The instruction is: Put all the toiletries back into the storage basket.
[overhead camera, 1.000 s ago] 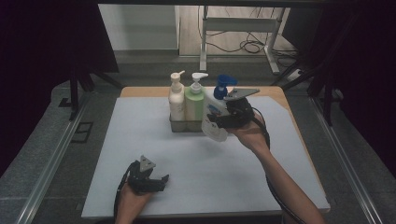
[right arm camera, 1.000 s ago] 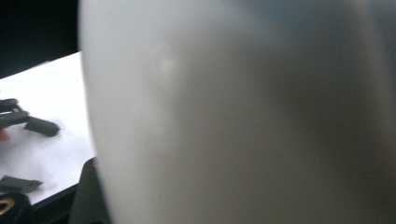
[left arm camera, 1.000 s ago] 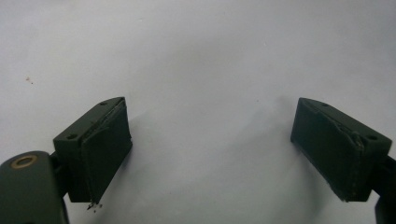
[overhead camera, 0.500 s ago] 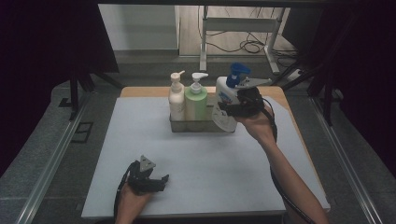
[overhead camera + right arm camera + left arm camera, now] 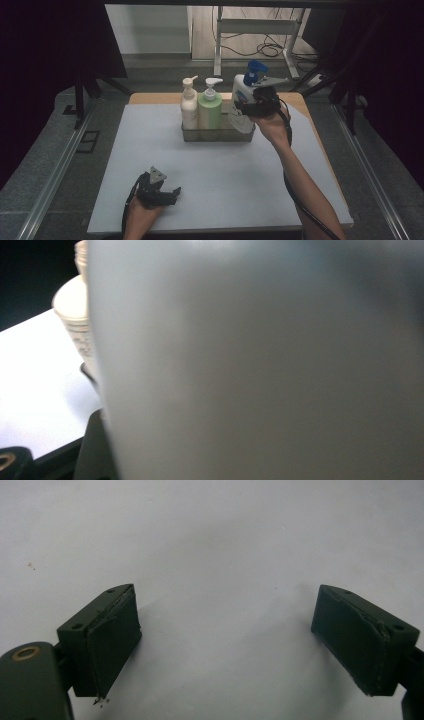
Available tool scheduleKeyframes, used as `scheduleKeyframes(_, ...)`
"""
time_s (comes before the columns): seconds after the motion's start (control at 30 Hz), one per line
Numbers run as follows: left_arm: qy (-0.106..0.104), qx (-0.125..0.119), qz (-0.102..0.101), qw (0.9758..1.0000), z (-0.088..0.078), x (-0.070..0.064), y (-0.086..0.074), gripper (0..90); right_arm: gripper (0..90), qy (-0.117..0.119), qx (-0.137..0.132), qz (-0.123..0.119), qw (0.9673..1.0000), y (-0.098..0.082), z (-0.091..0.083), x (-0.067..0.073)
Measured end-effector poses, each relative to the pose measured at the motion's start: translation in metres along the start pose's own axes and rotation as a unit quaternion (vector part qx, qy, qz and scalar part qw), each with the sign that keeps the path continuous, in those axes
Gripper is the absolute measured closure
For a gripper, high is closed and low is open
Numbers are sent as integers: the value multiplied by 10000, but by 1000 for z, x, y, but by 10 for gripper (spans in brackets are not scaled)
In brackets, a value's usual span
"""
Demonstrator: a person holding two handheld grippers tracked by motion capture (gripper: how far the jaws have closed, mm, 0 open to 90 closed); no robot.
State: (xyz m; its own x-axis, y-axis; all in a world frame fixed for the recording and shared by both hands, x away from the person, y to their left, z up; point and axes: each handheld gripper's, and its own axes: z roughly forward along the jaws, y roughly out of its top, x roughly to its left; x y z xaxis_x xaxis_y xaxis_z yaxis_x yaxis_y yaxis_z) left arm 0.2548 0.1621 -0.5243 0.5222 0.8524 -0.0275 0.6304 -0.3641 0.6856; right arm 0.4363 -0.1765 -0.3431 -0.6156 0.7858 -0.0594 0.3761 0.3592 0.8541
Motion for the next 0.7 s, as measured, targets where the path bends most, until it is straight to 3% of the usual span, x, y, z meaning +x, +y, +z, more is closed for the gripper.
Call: scheduleKeyframes(0.7, -6, 7, -10, 10000, 0, 0, 0, 118, 384, -333, -25, 162, 9993, 6, 39, -7)
